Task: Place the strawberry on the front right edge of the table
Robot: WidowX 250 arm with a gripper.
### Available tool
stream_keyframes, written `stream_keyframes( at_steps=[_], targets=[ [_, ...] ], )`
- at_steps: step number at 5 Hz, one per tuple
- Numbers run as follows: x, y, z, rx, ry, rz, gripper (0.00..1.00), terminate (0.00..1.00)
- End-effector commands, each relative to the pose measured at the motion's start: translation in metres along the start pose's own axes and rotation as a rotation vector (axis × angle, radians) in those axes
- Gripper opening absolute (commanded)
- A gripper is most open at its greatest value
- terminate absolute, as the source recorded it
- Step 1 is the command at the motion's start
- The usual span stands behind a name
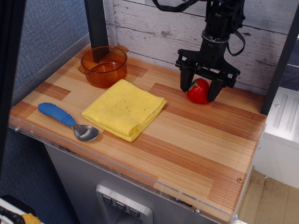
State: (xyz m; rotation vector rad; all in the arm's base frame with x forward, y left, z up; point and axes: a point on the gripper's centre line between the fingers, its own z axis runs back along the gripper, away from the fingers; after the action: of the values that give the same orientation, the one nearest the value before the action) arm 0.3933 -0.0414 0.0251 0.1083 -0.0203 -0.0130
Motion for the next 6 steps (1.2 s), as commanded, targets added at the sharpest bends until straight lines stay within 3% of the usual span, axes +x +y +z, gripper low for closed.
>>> stream_keyframes(
  at_steps=[1, 2, 4, 6],
  targets=[
    [-0.002, 0.007, 0.022, 0.009, -0.035, 0.011, 0.0, 0.0],
    [-0.009, 0.01, 0.03, 0.012, -0.029, 0.027, 0.0, 0.0],
    [-0.054, 0.0, 0.04, 0.014, -0.009, 0.061, 0.0, 0.0],
    [-0.102, -0.024, 0.048, 0.001, -0.029, 0.074, 0.0, 0.0]
  ],
)
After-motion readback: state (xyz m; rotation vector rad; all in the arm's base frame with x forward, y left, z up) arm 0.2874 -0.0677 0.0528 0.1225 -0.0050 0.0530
